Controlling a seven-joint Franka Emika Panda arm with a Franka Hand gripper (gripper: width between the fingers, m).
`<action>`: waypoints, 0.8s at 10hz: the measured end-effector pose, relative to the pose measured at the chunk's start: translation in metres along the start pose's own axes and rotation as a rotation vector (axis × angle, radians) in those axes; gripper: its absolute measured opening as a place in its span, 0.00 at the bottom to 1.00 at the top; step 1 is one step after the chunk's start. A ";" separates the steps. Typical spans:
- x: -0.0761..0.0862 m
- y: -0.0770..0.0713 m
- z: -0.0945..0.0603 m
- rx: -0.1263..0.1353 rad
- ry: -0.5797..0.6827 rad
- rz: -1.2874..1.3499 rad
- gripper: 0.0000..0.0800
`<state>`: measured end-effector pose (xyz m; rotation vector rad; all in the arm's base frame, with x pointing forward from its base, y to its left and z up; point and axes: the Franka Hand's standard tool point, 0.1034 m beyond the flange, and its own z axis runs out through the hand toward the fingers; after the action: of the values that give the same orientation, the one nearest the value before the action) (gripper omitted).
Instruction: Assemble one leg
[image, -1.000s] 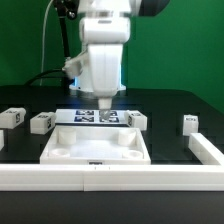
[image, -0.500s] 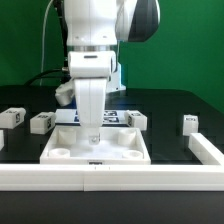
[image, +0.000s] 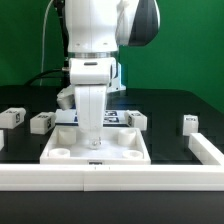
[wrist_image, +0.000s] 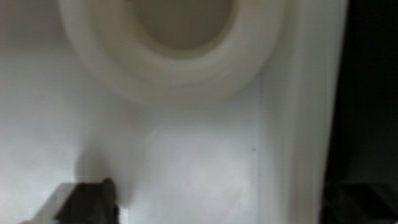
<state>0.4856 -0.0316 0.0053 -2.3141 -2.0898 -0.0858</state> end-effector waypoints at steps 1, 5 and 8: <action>0.000 0.000 0.000 0.001 0.000 0.000 0.48; 0.000 -0.002 0.000 0.007 -0.001 -0.003 0.06; 0.000 -0.002 0.000 0.007 -0.001 -0.003 0.06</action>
Offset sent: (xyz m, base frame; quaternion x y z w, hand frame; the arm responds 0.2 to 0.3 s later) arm 0.0000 0.0000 0.0000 0.0000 0.0000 0.0000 1.0000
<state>0.4835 -0.0316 0.0047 -2.3079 -2.0903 -0.0770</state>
